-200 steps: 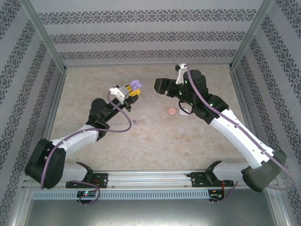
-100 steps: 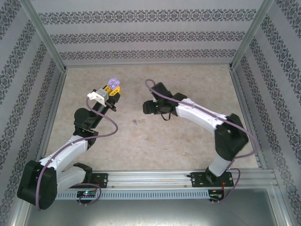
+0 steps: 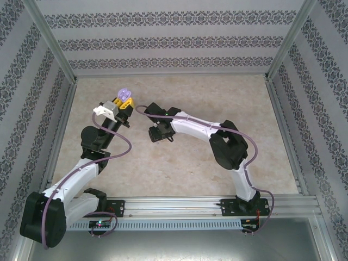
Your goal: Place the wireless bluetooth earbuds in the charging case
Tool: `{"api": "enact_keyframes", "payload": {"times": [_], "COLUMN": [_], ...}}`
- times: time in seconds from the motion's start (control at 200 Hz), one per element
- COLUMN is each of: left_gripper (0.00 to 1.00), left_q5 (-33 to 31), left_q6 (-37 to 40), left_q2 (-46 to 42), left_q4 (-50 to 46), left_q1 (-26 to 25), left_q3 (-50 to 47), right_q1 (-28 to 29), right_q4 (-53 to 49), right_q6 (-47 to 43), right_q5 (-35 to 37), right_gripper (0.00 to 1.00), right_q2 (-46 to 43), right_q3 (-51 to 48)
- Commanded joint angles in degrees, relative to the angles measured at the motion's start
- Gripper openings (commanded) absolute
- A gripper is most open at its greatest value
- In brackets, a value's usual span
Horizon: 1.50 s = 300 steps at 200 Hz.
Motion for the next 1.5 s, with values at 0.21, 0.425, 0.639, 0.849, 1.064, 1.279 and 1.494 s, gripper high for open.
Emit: {"api": "enact_keyframes", "payload": {"times": [0.21, 0.425, 0.639, 0.849, 1.064, 1.279, 1.494], "left_gripper": [0.00, 0.00, 0.00, 0.00, 0.00, 0.00, 0.00], "left_q5": [-0.42, -0.30, -0.33, -0.28, -0.58, -0.61, -0.61], "left_q6": [-0.99, -0.81, -0.77, -0.58, -0.35, -0.30, -0.33], "left_q2": [-2.20, -2.61, -2.56, -2.65, -2.73, -2.57, -2.48], "left_q4": [-0.18, -0.68, -0.68, -1.01, -1.03, -1.06, -1.03], "left_q1": [1.54, 1.63, 1.63, 1.64, 1.63, 1.62, 1.64], "left_q3": [0.35, 0.62, 0.65, 0.62, 0.53, 0.61, 0.48], "right_q1": [1.33, 1.76, 1.93, 1.93, 2.17, 2.86, 3.55], "right_q4": [-6.32, -7.11, -7.08, -7.01, -6.92, -7.02, -7.03], "right_q6": [-2.44, -2.38, -1.97, -1.69, -1.34, -1.07, -0.39], "right_q5": [2.53, 2.20, 2.51, 2.33, 2.43, 3.14, 3.65], "right_gripper": [0.47, 0.46, 0.44, 0.41, 0.40, 0.38, 0.36], "right_q2": [7.53, 10.27, 11.92, 13.09, 13.28, 13.18, 13.43], "right_q3": [8.91, 11.75, 12.42, 12.70, 12.69, 12.62, 12.31]}}
